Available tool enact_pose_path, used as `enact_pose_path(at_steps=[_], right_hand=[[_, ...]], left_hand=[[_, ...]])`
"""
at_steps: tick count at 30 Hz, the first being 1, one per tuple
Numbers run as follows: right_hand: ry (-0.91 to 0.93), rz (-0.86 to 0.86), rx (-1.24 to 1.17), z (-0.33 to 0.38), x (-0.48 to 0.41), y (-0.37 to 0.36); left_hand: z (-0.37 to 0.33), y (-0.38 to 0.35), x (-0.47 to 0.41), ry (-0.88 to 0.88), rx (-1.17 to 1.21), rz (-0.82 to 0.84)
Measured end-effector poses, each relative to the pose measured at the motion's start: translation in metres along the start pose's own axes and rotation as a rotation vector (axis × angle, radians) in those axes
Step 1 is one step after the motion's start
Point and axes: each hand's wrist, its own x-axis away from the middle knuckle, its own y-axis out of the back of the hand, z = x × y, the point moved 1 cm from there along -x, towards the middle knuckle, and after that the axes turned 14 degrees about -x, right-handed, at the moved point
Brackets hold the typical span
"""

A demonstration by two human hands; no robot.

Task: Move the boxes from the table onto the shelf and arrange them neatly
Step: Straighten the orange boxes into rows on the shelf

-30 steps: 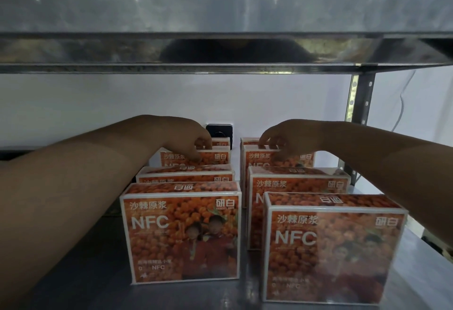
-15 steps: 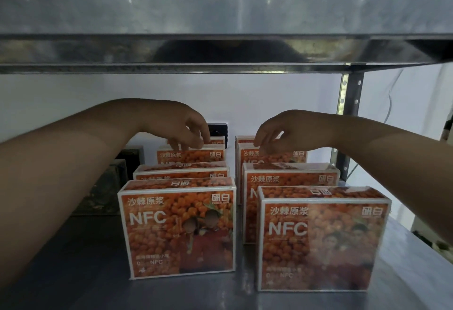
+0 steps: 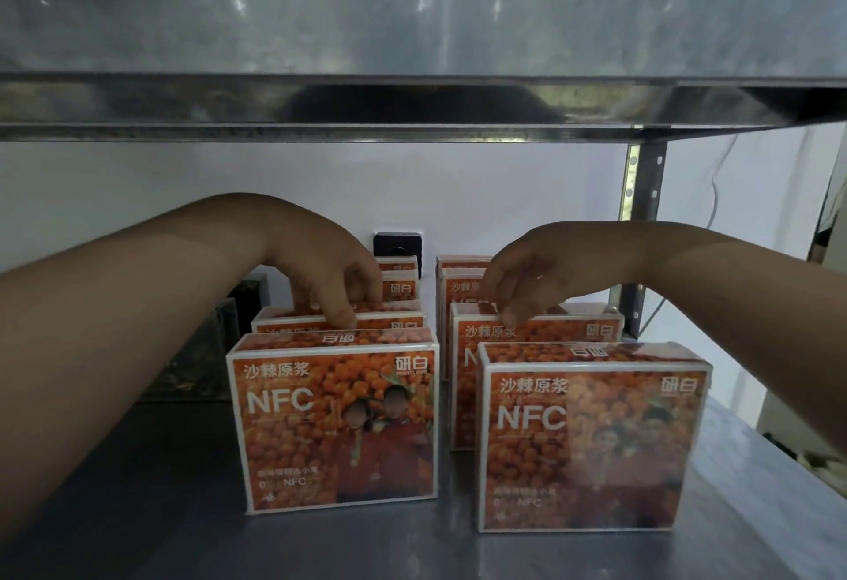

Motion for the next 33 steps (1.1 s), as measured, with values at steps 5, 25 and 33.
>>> enact_pose_path(at_steps=[5,25,33], right_hand=[[-0.007,-0.015,0.111,-0.004,-0.002,-0.005],[0.005,-0.140,0.352,-0.016,-0.024,-0.009],[-0.020,-0.141,0.342,-0.019,-0.025,-0.009]], left_hand=[[-0.003,-0.005,-0.003,0.013,-0.110,-0.068],[0.001,-0.011,-0.015,0.026,-0.298,-0.279],[0.008,-0.013,-0.017,0.013,-0.296,-0.312]])
